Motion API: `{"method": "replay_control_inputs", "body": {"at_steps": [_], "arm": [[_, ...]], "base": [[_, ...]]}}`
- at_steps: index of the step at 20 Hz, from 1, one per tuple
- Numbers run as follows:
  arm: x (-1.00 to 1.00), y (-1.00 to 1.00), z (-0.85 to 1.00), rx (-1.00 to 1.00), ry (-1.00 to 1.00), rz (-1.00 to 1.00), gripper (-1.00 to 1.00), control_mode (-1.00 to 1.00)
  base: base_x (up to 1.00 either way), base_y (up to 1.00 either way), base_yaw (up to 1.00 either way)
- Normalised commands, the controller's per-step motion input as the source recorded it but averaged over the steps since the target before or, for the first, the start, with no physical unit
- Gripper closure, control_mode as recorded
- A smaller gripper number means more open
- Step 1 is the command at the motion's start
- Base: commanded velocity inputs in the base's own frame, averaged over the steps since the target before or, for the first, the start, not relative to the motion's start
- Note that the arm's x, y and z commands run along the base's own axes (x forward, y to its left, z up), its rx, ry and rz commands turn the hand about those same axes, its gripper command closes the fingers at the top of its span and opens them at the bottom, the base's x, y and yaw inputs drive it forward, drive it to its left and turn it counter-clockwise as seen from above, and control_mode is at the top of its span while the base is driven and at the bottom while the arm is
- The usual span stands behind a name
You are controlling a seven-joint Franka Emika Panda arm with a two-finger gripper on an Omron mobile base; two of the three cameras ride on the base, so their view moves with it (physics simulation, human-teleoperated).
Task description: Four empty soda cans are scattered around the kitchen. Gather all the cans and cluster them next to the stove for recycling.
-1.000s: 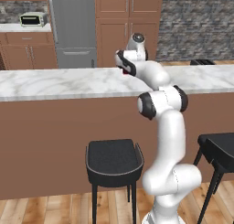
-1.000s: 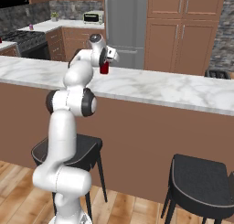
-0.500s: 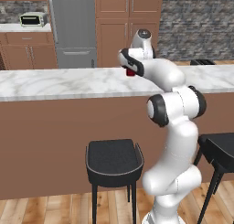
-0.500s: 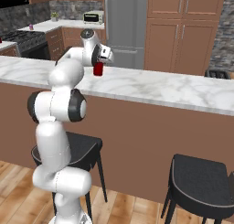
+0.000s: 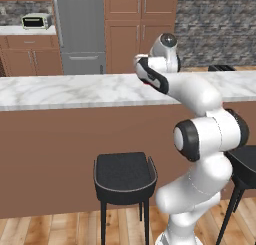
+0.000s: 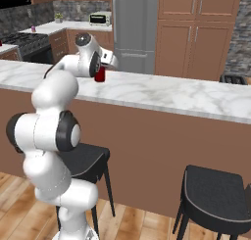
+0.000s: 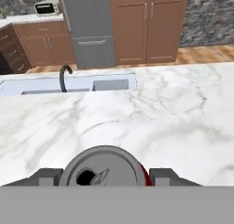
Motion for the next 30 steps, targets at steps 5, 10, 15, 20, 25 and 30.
{"method": "replay_control_inputs", "body": {"at_steps": [5,10,15,20,25,30], "arm": [[-0.68,0.00,0.18,0.00,-0.05,0.00,1.00,-1.00],[-0.76,0.00,-0.07,0.00,-0.01,0.05,1.00,-1.00],[-0.83,0.00,-0.26,0.00,-0.04,0.12,1.00,-1.00],[-0.77,0.00,-0.27,-0.04,-0.05,0.14,1.00,-1.00],[-0.51,0.00,-0.17,-0.07,-0.03,0.13,1.00,-1.00],[-0.36,0.00,-0.26,-0.05,0.00,0.14,1.00,-1.00]], "base": [[0.00,0.00,0.00],[0.00,0.00,0.00],[0.00,0.00,0.00],[0.00,0.00,0.00],[0.00,0.00,0.00],[0.00,0.00,0.00]]}}
